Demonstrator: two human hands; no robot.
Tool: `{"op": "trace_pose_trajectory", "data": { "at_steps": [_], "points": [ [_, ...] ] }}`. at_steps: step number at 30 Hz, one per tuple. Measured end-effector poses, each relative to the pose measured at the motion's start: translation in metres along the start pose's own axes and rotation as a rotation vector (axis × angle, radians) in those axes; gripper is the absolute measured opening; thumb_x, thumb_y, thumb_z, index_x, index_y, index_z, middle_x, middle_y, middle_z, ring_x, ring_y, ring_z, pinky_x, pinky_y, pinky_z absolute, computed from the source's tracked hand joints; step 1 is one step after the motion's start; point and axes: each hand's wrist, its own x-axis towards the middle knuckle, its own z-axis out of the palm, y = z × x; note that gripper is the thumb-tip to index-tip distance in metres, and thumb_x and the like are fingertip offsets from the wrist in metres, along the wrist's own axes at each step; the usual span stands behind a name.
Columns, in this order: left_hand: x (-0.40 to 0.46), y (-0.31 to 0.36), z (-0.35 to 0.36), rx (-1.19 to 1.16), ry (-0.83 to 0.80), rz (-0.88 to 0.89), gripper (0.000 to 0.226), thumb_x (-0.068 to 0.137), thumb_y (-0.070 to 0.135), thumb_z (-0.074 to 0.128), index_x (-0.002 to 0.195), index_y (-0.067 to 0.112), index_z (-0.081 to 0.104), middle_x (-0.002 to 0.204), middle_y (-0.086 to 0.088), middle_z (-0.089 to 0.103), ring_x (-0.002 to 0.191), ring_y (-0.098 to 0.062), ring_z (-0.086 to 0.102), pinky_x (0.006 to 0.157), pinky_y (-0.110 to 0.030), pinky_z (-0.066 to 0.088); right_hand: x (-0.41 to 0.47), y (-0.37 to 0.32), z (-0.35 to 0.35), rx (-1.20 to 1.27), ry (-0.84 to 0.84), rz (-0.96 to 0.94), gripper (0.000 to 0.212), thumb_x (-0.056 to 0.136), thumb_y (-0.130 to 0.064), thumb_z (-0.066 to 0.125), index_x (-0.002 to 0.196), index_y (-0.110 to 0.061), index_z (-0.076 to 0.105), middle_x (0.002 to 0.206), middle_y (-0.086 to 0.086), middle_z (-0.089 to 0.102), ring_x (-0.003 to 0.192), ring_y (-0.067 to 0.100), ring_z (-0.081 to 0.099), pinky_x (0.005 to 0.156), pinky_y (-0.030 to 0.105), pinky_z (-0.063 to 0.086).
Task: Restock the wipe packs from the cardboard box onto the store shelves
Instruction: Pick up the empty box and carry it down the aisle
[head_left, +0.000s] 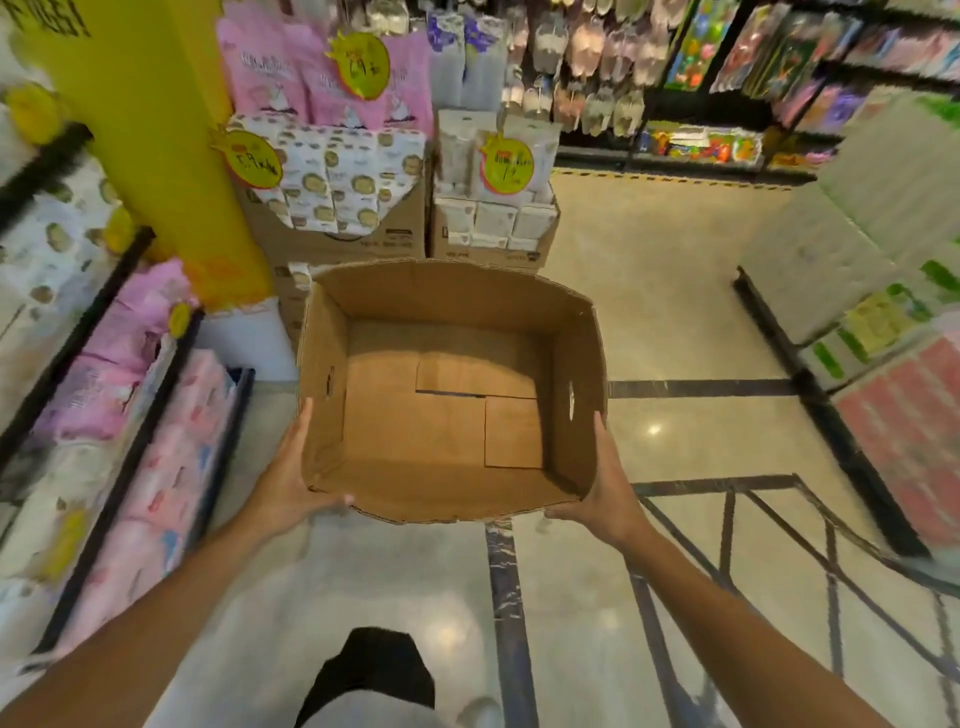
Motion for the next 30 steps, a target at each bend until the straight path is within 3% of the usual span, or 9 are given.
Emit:
{"op": "trace_pose_trajectory", "data": {
  "at_steps": [8,11,14,16,19,21,23,27,30],
  "points": [
    [0.079,-0.033,0.008,-0.04,0.038,-0.143,0.152,0.044,0.055,0.096,0.153,0.051,-0.01,0.166,0.012,0.005,0.153,-0.012,0.01,0.122,-0.047,0.021,0.124,0.006,0.023,0.003,-0.147,0.005,0.144,0.054,-0.033,0.095,0.157,-0.033,-0.006,0.165,-0.013,0.003,0.152,0.018,0.014,0.118,0.039,0.027],
    [0.114,-0.039,0.008,-0.078,0.018,-0.202,0.146,0.054,0.024,0.097,0.158,0.035,-0.006,0.159,0.011,0.018,0.144,-0.003,0.024,0.112,-0.022,0.03,0.167,0.009,0.034,-0.006,-0.199,0.052,0.144,0.055,-0.03,0.096,0.156,-0.037,-0.006,0.164,-0.017,0.004,0.15,0.015,0.018,0.116,0.038,0.03],
    [0.153,-0.054,0.012,-0.072,0.01,-0.133,0.139,0.06,0.009,0.093,0.15,0.047,-0.005,0.149,0.034,0.013,0.128,0.029,0.022,0.097,0.005,0.025,0.212,0.024,0.045,-0.011,-0.241,0.058,0.145,0.053,-0.034,0.097,0.155,-0.041,-0.005,0.163,-0.019,0.007,0.149,0.012,0.02,0.116,0.045,0.033],
    [0.179,-0.059,0.012,-0.054,0.002,-0.146,0.138,0.062,0.004,0.092,0.14,0.068,-0.002,0.137,0.058,0.011,0.123,0.037,0.016,0.094,0.009,0.023,0.241,0.037,0.057,-0.007,-0.278,0.082,0.146,0.052,-0.034,0.098,0.156,-0.039,-0.005,0.163,-0.017,0.007,0.15,0.014,0.019,0.118,0.045,0.033],
    [0.209,-0.077,0.018,-0.045,-0.034,-0.262,0.134,0.064,0.005,0.092,0.152,0.045,-0.002,0.136,0.062,0.003,0.129,0.034,0.01,0.108,-0.002,0.024,0.274,0.06,0.076,0.065,-0.328,0.145,0.137,0.063,-0.021,0.095,0.156,-0.036,-0.004,0.161,-0.018,0.01,0.142,0.002,0.024,0.112,0.024,0.035],
    [0.233,-0.098,0.025,-0.019,-0.052,-0.352,0.139,0.063,0.015,0.094,0.159,0.029,-0.005,0.154,0.039,-0.003,0.142,0.016,0.005,0.121,-0.026,0.019,0.298,0.083,0.096,0.17,-0.36,0.214,0.123,0.076,0.0,0.083,0.155,-0.039,-0.002,0.153,-0.021,0.013,0.126,-0.005,0.032,0.089,0.0,0.042],
    [0.258,-0.124,0.037,0.016,-0.077,-0.41,0.142,0.06,0.021,0.096,0.159,0.025,-0.006,0.165,0.015,-0.002,0.15,-0.001,0.004,0.124,-0.037,0.016,0.328,0.105,0.119,0.226,-0.37,0.235,0.118,0.078,0.006,0.079,0.155,-0.04,0.001,0.152,-0.023,0.015,0.125,-0.005,0.033,0.074,-0.008,0.039],
    [0.306,-0.189,0.073,0.033,-0.116,-0.476,0.146,0.055,0.035,0.097,0.158,0.036,-0.007,0.167,0.009,0.003,0.153,-0.014,0.01,0.122,-0.05,0.025,0.382,0.171,0.175,0.238,-0.411,0.261,0.115,0.078,-0.01,0.084,0.155,-0.038,0.004,0.151,-0.03,0.027,0.136,-0.005,0.036,0.084,0.002,0.046],
    [0.337,-0.243,0.106,0.032,-0.094,-0.546,0.145,0.054,0.039,0.096,0.158,0.038,-0.005,0.167,0.012,0.004,0.153,-0.014,0.012,0.12,-0.046,0.025,0.417,0.213,0.216,0.254,-0.445,0.332,0.098,0.089,-0.019,0.076,0.154,-0.045,0.008,0.154,-0.026,0.03,0.135,0.0,0.043,0.093,0.025,0.056]
  ]
}}
